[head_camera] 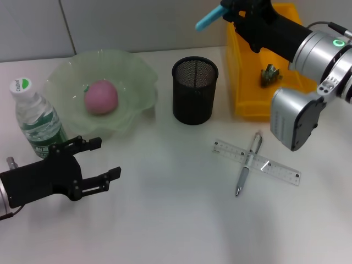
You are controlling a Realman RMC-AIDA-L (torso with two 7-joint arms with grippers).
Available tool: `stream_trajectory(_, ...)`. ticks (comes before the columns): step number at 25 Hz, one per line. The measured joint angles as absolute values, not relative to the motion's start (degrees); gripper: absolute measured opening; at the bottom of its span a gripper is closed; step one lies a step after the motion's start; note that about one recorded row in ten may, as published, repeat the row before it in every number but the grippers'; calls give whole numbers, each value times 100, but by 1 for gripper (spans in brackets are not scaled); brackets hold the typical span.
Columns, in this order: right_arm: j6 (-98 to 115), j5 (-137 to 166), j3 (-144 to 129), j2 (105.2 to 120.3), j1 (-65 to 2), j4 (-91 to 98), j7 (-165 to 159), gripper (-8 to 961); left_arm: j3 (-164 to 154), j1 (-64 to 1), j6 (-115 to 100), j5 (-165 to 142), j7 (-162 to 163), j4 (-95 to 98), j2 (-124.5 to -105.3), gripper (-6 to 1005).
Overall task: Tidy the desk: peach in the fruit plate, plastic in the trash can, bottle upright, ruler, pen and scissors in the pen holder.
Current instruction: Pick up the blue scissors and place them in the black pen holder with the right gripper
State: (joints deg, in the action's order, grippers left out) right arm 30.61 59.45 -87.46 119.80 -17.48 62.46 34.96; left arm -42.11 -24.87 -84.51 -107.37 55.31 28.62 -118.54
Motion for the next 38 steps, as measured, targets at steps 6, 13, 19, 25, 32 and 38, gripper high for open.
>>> stream_trajectory(6,3051,5505,-8913,11980,-1891,5853,4824,220,-4210,-2485,-8371,-10696,5362,2732,-11862,817)
stream_trajectory(13,3059,5451,-8991,11980,-1970,5649,5822,220,-4213,-2469,-8331,-10502,5188,2525,-11866,817)
stream_trajectory(19,3061,5448,-8991,11972,-1983,5582,6769,220,-4210,-2424,-8261,-10354,5016,2416,-11865,817)
stream_trajectory(25,3089,5448,-9050,11974,-2061,5387,7592,220,-4210,-2432,-8194,-10173,4610,2158,-11865,817)
stream_trajectory(32,3073,5448,-9268,11978,-2156,5110,8150,220,-4206,-2398,-8178,-10109,4446,1997,-11874,817)
stream_trajectory(38,3090,5449,-9189,11980,-2197,4972,8414,220,-4219,-2387,-8179,-9933,4189,1835,-11876,817)
